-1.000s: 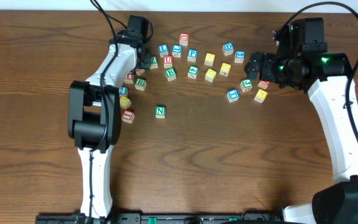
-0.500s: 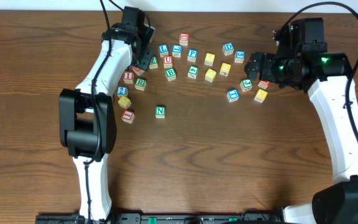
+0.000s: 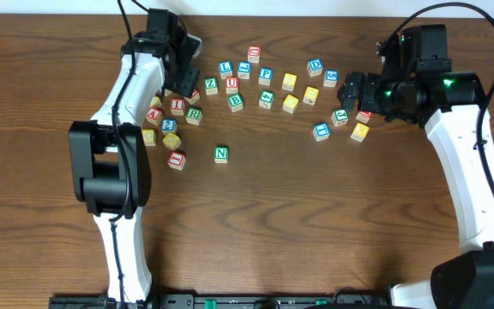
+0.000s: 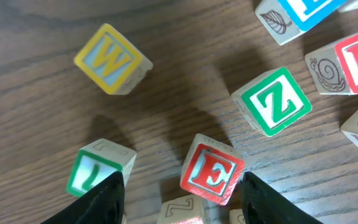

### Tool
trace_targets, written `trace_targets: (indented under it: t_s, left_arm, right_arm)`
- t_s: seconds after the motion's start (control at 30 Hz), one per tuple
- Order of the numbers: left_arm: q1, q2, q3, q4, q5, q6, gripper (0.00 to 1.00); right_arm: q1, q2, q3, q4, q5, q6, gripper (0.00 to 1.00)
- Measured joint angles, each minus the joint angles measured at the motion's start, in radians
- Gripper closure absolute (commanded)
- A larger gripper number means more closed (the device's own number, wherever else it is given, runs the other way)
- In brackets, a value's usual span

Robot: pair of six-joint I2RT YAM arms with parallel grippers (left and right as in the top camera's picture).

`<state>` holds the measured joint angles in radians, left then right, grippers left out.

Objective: Spell out NEURIPS
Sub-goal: 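Lower the left gripper and close it on the red E block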

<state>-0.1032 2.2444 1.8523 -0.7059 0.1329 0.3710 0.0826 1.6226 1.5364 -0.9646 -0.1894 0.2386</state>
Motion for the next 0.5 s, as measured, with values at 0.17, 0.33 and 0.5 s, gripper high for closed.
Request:
trace_targets:
  t_s: [0.17, 0.33, 0.5]
  left_arm:
    - [-0.008, 0.023, 0.0, 0.0, 0.002, 0.004, 0.42]
    - [-0.01, 0.045, 0.0, -0.001, 0.004, 0.004, 0.42]
    - [-0.019, 0.051, 0.0, -0.001, 0.004, 0.004, 0.42]
  right_arm:
    - [0.0, 0.0, 0.0, 0.0, 0.0, 0.0, 0.01]
    - [0.0, 0.0, 0.0, 0.0, 0.0, 0.0, 0.01]
    - [0.0, 0.0, 0.0, 0.0, 0.0, 0.0, 0.01]
